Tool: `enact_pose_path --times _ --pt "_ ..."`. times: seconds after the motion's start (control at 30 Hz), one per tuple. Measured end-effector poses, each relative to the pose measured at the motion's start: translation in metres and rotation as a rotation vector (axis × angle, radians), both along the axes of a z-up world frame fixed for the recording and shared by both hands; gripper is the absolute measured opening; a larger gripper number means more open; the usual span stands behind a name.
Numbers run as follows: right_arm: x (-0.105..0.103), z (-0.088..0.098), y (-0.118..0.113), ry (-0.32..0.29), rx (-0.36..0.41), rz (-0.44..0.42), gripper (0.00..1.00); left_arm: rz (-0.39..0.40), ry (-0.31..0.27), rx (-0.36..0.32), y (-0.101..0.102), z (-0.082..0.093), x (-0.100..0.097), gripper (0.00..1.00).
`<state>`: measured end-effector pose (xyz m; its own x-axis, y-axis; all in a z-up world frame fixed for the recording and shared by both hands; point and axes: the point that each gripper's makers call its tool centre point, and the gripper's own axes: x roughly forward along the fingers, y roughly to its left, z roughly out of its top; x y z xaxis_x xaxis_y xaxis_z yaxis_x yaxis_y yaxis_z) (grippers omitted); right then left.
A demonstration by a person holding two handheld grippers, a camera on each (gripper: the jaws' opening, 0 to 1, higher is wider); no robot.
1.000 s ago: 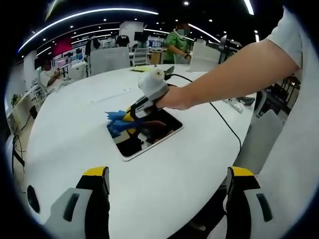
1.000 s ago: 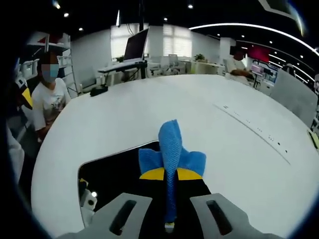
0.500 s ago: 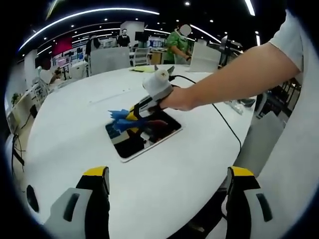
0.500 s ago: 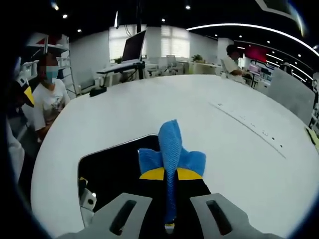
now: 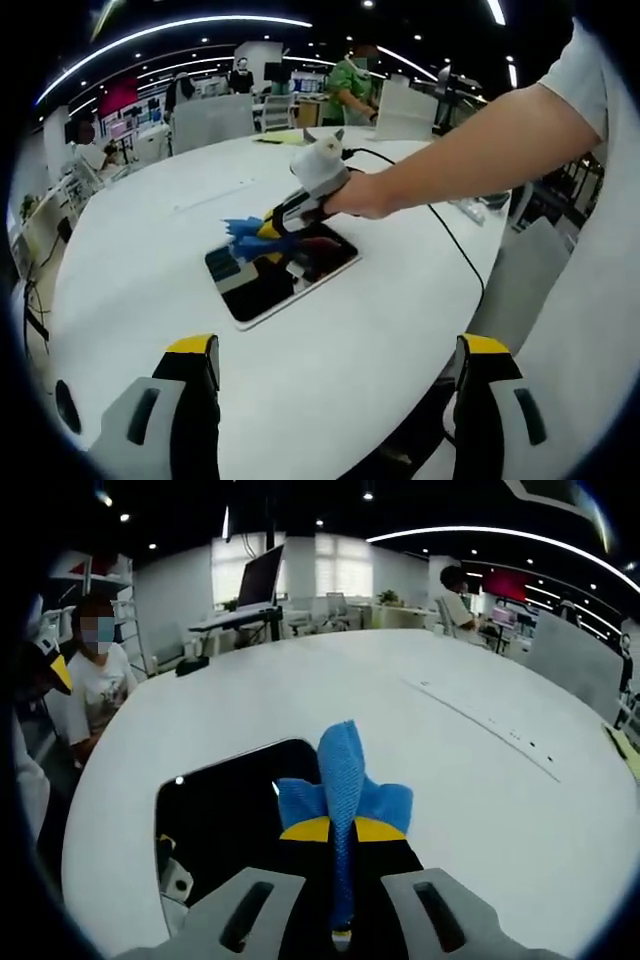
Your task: Wipe the mirror surface with the cleaning cloth until all visible marks leave the cleaned area.
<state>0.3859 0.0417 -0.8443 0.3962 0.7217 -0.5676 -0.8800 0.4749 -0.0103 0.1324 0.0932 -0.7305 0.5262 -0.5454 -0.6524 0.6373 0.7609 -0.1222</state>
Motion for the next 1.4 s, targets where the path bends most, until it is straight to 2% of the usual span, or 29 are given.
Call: enact_pose_path --times 0.63,0.77,1.0,1.4 --pt "0.003 0.0 -0.026 0.0 -0.008 -0.031 0.01 0.011 -0.01 0.005 -0.005 0.001 -0.004 0.99" --pt "0.003 0.001 -0.031 0.0 -0.006 -0.036 0.01 0.022 -0.006 -0.014 -0.007 0.004 -0.003 0.99" --pt "0.004 0.001 -0.038 0.0 0.002 -0.045 0.01 0.001 -0.012 0.01 -0.01 0.005 0.0 0.99" --pt "0.009 -0.001 -0.057 -0.003 0.003 -0.067 0.01 -0.018 -0.017 0.003 -0.016 0.009 0.006 0.99"
